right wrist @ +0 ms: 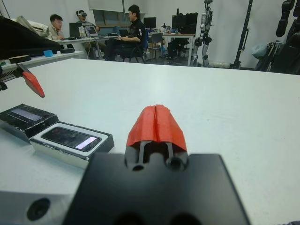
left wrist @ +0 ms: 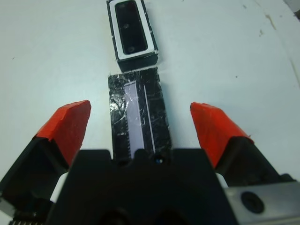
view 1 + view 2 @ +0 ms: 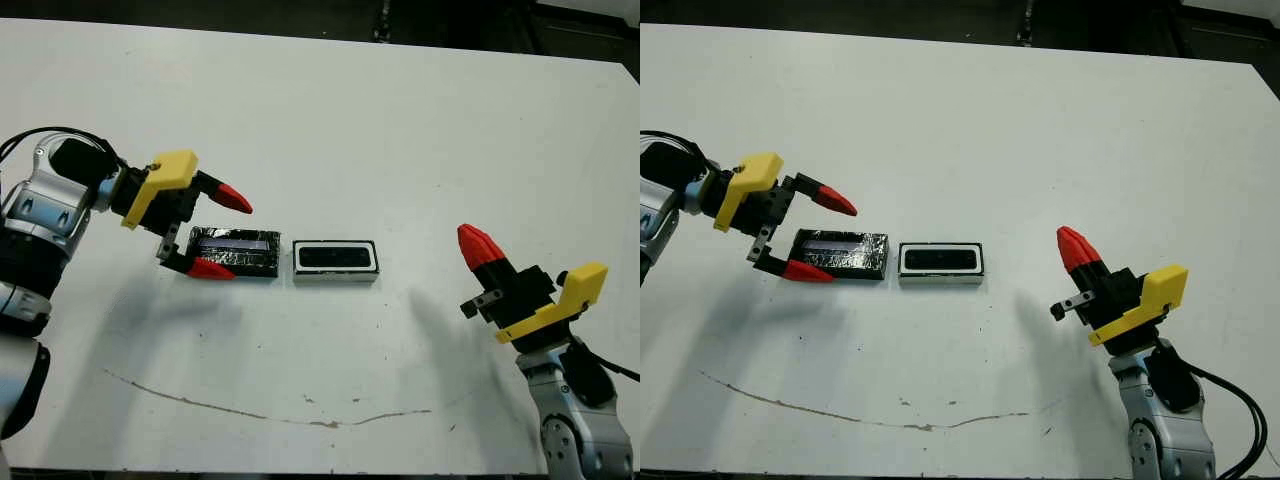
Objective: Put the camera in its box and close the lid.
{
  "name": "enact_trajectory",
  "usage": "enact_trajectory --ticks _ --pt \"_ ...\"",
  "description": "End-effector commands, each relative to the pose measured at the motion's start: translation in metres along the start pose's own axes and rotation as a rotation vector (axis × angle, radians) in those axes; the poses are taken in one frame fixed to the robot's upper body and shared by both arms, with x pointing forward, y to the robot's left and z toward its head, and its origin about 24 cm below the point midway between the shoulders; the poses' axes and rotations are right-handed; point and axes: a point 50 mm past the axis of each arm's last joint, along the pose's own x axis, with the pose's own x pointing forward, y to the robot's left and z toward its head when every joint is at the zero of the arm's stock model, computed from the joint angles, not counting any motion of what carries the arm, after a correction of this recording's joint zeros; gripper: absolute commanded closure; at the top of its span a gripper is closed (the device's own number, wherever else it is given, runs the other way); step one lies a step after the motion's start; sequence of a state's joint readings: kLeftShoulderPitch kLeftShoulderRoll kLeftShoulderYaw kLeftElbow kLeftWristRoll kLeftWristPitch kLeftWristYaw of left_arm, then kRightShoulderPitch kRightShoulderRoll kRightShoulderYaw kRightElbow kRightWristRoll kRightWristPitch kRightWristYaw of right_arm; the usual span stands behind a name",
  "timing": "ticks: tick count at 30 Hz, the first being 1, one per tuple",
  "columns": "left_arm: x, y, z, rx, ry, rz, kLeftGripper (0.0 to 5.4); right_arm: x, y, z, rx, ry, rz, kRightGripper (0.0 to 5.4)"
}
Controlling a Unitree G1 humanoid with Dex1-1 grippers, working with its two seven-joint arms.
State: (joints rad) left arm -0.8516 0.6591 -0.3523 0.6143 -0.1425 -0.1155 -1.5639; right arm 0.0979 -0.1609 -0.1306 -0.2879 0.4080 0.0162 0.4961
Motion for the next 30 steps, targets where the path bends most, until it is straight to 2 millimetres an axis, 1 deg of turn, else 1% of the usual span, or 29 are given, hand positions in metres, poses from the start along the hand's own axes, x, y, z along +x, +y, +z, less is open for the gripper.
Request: enact_trajectory --ticks 1,8,12,15,18,21,24,28,30 --pt "0.003 -0.004 -0.009 -0.007 0.045 0.018 0.0 -0.005 -0.002 -0.002 -0.008 0.014 0.001 5.39" --pt "0.004 -0.004 -0.012 0.052 0.137 0.049 0.0 -0.005 -0.002 -0.003 -0.001 0.016 0.006 5.39" --pt "0.004 -0.006 -0.015 0.019 0.134 0.039 0.0 -0.005 -0.001 -0.004 0.008 0.014 0.006 5.39" --pt "0.004 -0.007 -0.016 0.026 0.142 0.037 0.0 -0.006 -0.001 -0.004 0.01 0.021 0.006 5.39" --pt "0.003 -0.009 -0.019 -0.009 0.144 0.043 0.0 -0.006 -0.001 -0.003 0.006 0.021 0.007 5.39" --pt "0.003 -0.011 -0.023 -0.071 0.106 0.04 0.0 -0.006 -0.001 -0.004 0.01 0.02 0.01 5.39" --pt "0.003 -0.012 -0.028 -0.162 0.1 0.038 0.0 -0.005 -0.001 -0.004 0.006 0.017 0.014 5.39" --pt "0.002 -0.013 -0.029 -0.22 0.122 0.023 0.36 -0.005 0.0 -0.005 0.01 0.021 0.014 5.4" --pt "0.001 -0.013 -0.03 -0.254 0.132 -0.002 0.68 -0.005 0.0 -0.005 0.015 0.026 0.011 5.4"
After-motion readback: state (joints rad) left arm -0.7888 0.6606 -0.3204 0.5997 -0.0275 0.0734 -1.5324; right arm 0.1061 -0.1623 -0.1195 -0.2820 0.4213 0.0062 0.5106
